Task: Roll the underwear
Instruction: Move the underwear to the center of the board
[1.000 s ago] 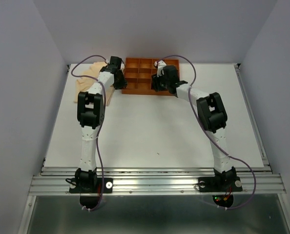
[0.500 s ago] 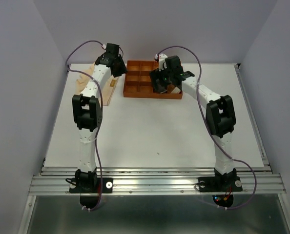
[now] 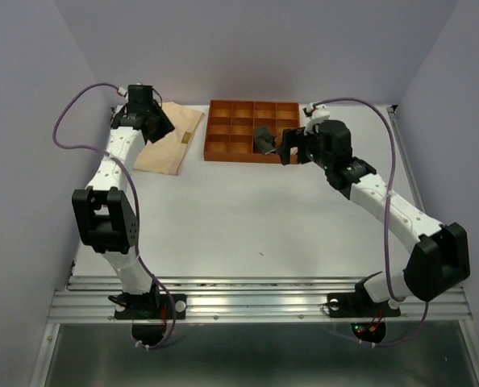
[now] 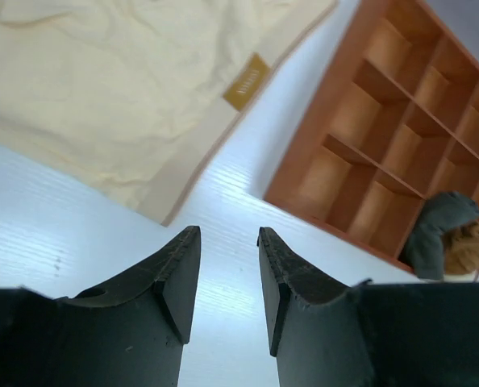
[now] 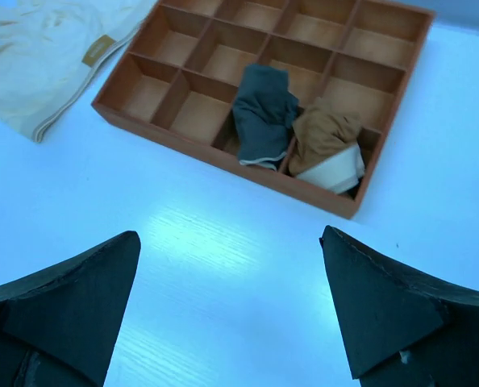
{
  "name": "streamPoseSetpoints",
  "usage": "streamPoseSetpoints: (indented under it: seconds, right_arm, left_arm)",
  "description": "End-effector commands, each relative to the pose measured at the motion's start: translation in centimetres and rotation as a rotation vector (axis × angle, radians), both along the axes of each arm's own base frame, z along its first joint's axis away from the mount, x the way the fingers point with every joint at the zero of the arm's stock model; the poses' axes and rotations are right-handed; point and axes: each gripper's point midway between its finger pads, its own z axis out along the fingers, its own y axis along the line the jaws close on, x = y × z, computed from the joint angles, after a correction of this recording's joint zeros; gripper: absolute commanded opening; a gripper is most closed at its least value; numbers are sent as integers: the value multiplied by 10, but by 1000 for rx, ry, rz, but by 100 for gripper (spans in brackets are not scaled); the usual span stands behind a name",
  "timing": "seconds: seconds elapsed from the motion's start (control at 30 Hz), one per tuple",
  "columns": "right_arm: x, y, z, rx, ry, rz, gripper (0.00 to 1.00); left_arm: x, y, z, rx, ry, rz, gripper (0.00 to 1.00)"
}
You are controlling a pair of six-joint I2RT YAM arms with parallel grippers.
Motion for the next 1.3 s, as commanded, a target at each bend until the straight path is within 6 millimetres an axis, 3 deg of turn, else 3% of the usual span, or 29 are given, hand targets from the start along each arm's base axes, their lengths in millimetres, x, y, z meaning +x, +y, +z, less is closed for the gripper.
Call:
streamPoseSetpoints:
  seconds: [0.0, 0.03, 0.17, 0.2, 0.23, 0.3, 0.33, 0.4, 0.43, 0.5, 0.57, 0.6, 0.63, 0.7, 0.73, 0.83, 0.87, 0.93, 0.97, 1.13, 1.27]
  right_arm:
    - [-6, -33, 12, 119, -66, -217, 100]
    - [-12, -36, -1, 126, -45, -234, 100]
    - [-23, -38, -5, 171, -43, -234, 100]
    - [-25, -37, -6, 166, -43, -218, 100]
    - [-27, -39, -9, 144, -48, -212, 100]
    - [-28, -41, -10, 125, -57, -210, 100]
    - [-29, -40, -11, 119, -55, -200, 100]
    - [-33, -37, -13, 111, -51, -173, 100]
    - [-34, -37, -14, 109, -49, -165, 100]
    - [-36, -39, -11, 103, -62, -166, 100]
    - [-36, -49, -10, 88, -78, -212, 100]
    - [-36, -56, -4, 92, -97, -249, 100]
    - [-38, -59, -6, 93, -97, -261, 100]
    - [-41, -61, -3, 110, -107, -265, 100]
    - [-45, -60, -3, 119, -110, -252, 100]
    - [-48, -56, 0, 160, -116, -238, 100]
    - [-49, -54, -1, 169, -112, -229, 100]
    - [-50, -49, -3, 179, -101, -206, 100]
    - [-50, -47, -6, 181, -92, -197, 100]
    - [-53, -34, -20, 213, -39, -147, 100]
    - [-55, -25, -30, 245, -10, -113, 100]
  left_arm:
    - [11, 43, -55, -65, 70, 92, 45]
    - [17, 44, -57, -69, 65, 78, 45]
    - [42, 46, -84, -68, 97, 31, 44]
    - [46, 51, -100, -54, 123, 49, 44]
    - [52, 52, -100, -50, 122, 55, 44]
    - [51, 52, -117, -58, 162, 65, 44]
    - [44, 45, -140, -89, 208, 45, 43]
    - [37, 36, -162, -138, 237, 46, 41]
    - [22, 33, -183, -154, 286, 47, 41]
    - [8, 24, -197, -191, 317, 24, 41]
    - [-19, 8, -213, -247, 386, -25, 37]
    - [-24, 5, -206, -245, 369, -25, 37]
    - [-46, 1, -221, -229, 423, -7, 37]
    - [-68, -1, -225, -224, 460, 13, 37]
    - [-95, -14, -227, -228, 499, -2, 37]
    - [-140, -35, -225, -271, 541, 29, 37]
    - [-176, -42, -241, -284, 613, 47, 38]
    - [-223, -47, -252, -274, 669, 76, 38]
    - [-236, -48, -254, -243, 684, 96, 38]
    - [-281, -113, -240, -266, 683, -46, 37]
    - [-308, -149, -246, -218, 731, -185, 37]
